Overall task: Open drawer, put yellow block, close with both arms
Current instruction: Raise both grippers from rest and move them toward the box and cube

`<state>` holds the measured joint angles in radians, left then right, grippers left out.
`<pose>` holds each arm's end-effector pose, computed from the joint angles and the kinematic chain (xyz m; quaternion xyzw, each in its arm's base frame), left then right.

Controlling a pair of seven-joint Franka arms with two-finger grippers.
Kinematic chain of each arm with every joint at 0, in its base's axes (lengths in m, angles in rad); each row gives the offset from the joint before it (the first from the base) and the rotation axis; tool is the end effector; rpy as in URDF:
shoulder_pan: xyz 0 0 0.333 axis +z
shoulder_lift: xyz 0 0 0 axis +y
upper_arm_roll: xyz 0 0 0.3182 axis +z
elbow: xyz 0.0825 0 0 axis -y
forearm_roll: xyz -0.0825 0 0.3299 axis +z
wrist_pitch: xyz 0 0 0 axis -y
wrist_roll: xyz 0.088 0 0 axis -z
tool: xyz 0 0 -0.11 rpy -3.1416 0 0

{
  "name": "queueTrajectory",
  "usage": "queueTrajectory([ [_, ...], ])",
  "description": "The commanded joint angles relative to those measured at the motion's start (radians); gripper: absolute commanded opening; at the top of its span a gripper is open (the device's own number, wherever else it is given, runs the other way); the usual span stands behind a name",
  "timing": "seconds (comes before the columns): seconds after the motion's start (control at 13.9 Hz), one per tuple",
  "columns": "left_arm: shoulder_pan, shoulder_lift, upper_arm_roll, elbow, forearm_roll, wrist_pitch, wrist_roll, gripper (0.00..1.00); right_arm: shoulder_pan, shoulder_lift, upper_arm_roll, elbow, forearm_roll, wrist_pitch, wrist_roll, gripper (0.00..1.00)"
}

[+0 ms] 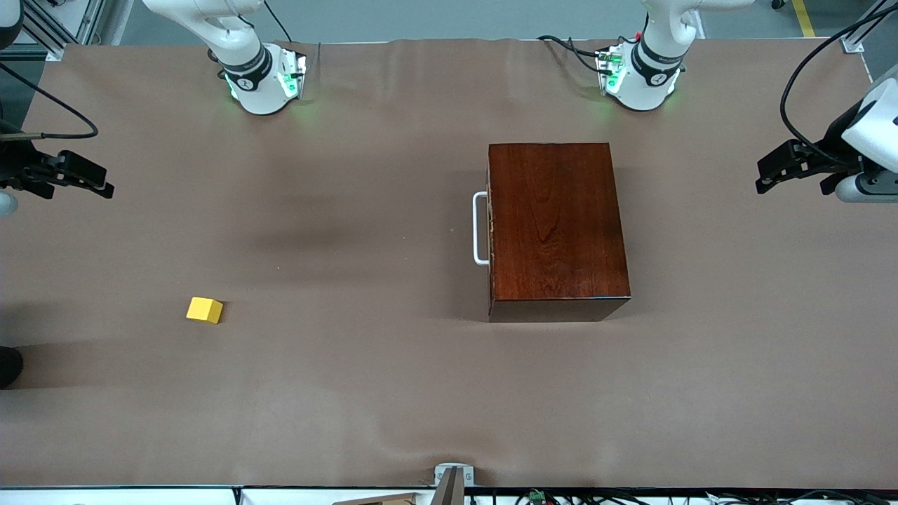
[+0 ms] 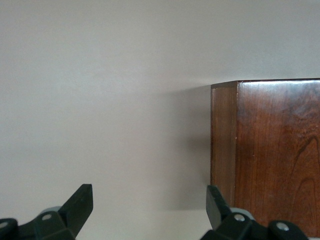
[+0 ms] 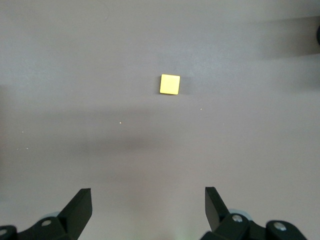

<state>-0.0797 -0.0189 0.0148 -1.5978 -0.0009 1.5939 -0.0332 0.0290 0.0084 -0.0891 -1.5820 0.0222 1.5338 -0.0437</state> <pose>0.4956 -0.0322 0.6239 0.9998 -0.0158 0.0075 0.0010 0.4975 -0.0272 0.6118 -0.9995 0.0081 0.0277 0.0122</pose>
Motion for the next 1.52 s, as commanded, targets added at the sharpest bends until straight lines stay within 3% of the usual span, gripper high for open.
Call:
queueTrajectory([
  [0.0,0.003,-0.007,-0.004,-0.002,-0.005,0.008,0.012,1.00,-0.018,0.007,0.012,0.017,-0.001,-0.006,0.010,1.00],
  [0.51,0.001,-0.003,-0.006,0.002,-0.007,0.003,0.004,1.00,-0.018,0.008,0.014,0.017,0.001,-0.004,0.011,1.00],
  [1.01,-0.014,-0.001,-0.012,0.022,-0.002,0.006,-0.004,1.00,-0.023,0.097,0.012,0.085,-0.001,0.003,0.010,1.00],
  [1.44,-0.019,0.010,-0.117,0.051,-0.019,0.009,-0.092,1.00,-0.023,0.131,0.012,0.105,0.001,0.080,0.010,1.00],
])
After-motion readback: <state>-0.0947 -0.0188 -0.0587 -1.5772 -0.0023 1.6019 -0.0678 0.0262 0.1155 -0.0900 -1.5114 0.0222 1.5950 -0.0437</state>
